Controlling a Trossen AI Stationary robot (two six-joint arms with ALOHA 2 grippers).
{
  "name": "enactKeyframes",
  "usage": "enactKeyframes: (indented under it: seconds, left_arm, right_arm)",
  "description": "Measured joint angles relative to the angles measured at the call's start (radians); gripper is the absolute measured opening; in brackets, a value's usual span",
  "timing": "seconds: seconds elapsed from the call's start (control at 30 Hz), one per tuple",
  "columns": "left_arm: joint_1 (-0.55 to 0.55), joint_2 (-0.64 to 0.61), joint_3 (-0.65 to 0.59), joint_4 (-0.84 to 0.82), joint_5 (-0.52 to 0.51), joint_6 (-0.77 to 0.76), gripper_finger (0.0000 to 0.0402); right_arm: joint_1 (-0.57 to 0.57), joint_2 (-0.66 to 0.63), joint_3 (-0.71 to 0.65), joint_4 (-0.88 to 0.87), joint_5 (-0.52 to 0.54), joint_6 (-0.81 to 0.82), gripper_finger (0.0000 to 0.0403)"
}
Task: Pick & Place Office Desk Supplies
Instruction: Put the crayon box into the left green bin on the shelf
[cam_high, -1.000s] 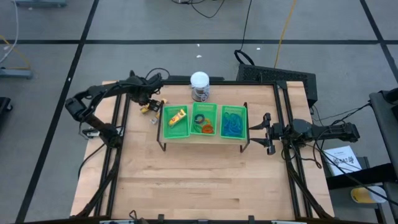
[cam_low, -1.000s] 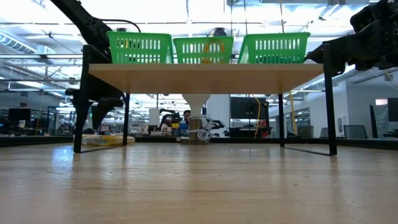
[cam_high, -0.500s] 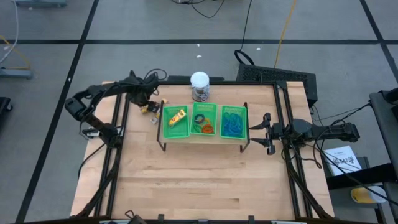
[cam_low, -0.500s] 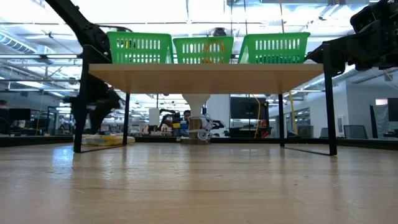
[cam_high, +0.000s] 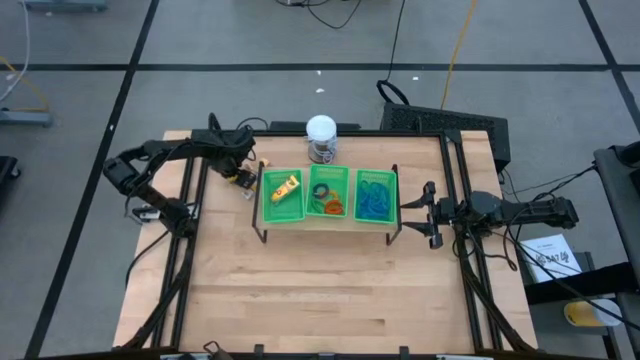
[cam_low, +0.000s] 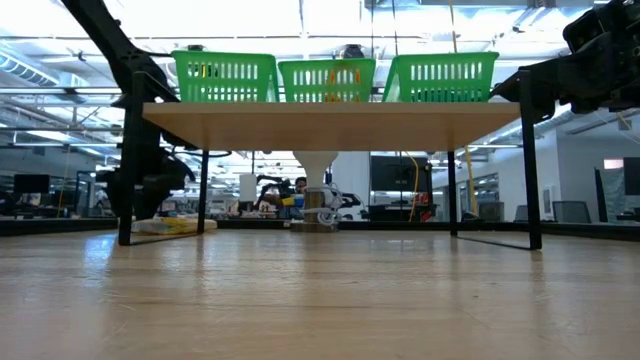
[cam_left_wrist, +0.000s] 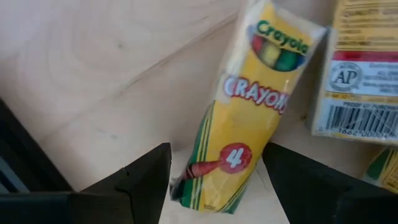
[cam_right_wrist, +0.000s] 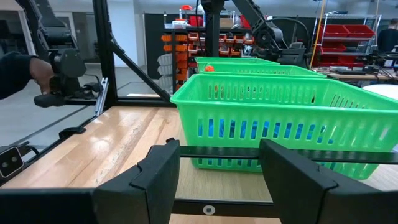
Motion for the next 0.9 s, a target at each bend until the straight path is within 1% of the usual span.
enactKeyframes:
  seconds: [0.13, 0.27, 0.63, 0.73, 0.9]
  left_arm:
    - [-0.008, 0.0, -0.001, 0.014, -0.013, 0.032, 0.0271]
    - [-0.019, 0.001, -0.002, 0.017, -0.023, 0.003, 0.0271]
    - [-0.024, 0.002, -0.002, 0.018, -0.023, 0.004, 0.0268]
    - [-0.024, 0.002, -0.002, 0.013, -0.016, 0.001, 0.0249]
    - [-0.024, 0.003, -0.002, 0.007, -0.008, -0.032, 0.0192]
  right_arm:
    - [0.0, 0.0, 0.0, 0.0, 0.0, 0.0, 0.0212]
    - [0.0, 0.0, 0.0, 0.0, 0.0, 0.0, 0.0212]
    - [0.0, 0.0, 0.0, 0.0, 0.0, 0.0, 0.0212]
    - [0.0, 0.0, 0.0, 0.0, 0.0, 0.0, 0.0212]
    - [0.0, 0.0, 0.0, 0.0, 0.0, 0.0, 0.0212]
